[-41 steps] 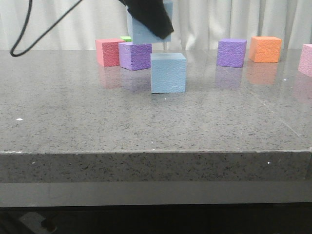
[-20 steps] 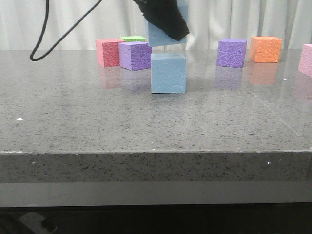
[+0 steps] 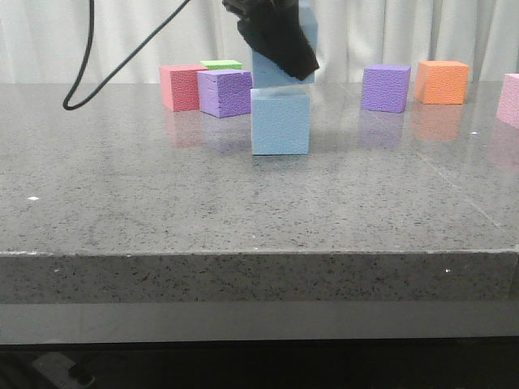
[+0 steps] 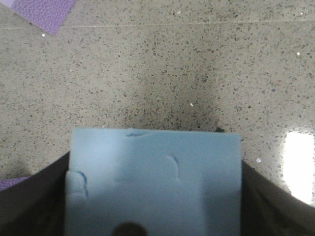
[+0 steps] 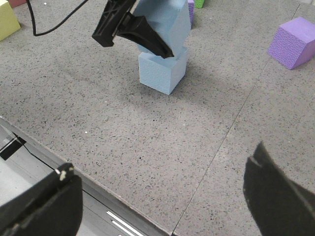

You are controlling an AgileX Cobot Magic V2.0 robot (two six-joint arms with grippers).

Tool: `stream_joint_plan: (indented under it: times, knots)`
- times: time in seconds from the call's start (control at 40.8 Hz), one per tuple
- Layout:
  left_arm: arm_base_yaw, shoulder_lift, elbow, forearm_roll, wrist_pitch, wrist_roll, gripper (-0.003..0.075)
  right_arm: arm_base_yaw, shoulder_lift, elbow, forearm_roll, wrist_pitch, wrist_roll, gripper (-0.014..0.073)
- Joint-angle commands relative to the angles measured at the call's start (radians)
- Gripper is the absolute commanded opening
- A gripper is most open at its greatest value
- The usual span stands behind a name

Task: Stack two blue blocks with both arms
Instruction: 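Lower the held cube onto the centre cube and open the left gripper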

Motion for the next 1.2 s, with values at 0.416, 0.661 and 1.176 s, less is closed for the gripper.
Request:
stream_joint_plan:
  times: [0.416, 0.661, 1.176]
  knots:
    - [-0.005, -0.069, -0.032, -0.021, -0.048, -0.010, 0.0588, -0.003, -0.002, -0.028, 0.009, -0.064, -0.004, 0.0664]
    - [-0.005, -0.179, -0.032, -0.049, -0.048, -0.119, 0.0587, -0.003, -0.002, -0.028, 0.009, -0.064, -0.004, 0.0664]
    - [-0.005, -0.363, -0.032, -0.010, 0.227, -0.688, 0.0587, -0.003, -0.002, -0.028, 0.009, -0.064, -0.004, 0.0664]
